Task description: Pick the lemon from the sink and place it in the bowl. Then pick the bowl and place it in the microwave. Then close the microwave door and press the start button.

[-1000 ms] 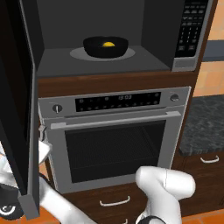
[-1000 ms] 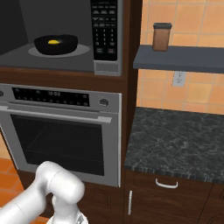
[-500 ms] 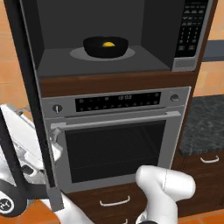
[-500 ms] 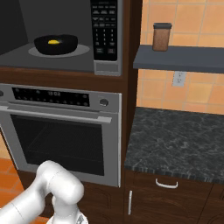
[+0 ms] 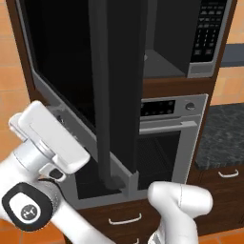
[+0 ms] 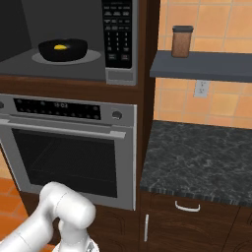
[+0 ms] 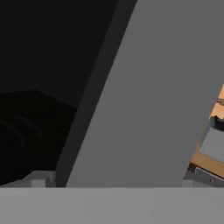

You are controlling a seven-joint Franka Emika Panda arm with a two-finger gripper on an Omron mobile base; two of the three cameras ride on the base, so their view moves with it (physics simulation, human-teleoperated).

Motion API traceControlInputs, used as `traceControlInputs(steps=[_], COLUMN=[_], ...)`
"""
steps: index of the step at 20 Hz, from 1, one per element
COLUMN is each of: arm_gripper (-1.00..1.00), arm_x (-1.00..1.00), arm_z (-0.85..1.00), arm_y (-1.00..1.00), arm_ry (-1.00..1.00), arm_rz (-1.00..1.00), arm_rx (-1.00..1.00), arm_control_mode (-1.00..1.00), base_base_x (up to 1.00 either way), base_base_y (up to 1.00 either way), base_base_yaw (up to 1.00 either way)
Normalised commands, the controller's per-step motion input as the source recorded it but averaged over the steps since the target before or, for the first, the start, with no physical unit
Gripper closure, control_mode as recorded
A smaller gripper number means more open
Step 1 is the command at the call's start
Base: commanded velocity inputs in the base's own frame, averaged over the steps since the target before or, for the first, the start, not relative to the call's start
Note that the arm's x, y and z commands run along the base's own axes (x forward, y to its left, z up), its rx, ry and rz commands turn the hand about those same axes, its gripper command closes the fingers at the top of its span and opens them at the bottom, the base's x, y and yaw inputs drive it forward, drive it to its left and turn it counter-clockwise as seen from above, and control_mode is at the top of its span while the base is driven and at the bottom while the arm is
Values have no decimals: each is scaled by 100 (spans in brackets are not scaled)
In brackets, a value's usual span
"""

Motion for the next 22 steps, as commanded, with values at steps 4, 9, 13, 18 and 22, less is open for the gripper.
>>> traceControlInputs(steps=[4,9,13,18,22], arm_gripper=[-100,-100,-100,-100,-100], arm_x=[0,0,4,5,2], arm_z=[11,0,3,2,16], arm_y=[-48,-29,-3,0,0], arm_ry=[3,15,26,16,11], arm_rz=[22,-4,-19,-32,-39], arm_rx=[30,46,41,50,57], arm_control_mode=[-100,-100,-100,-100,-100], base_base_x=[0,0,0,0,0], base_base_y=[0,0,0,0,0], base_base_yaw=[0,0,0,0,0])
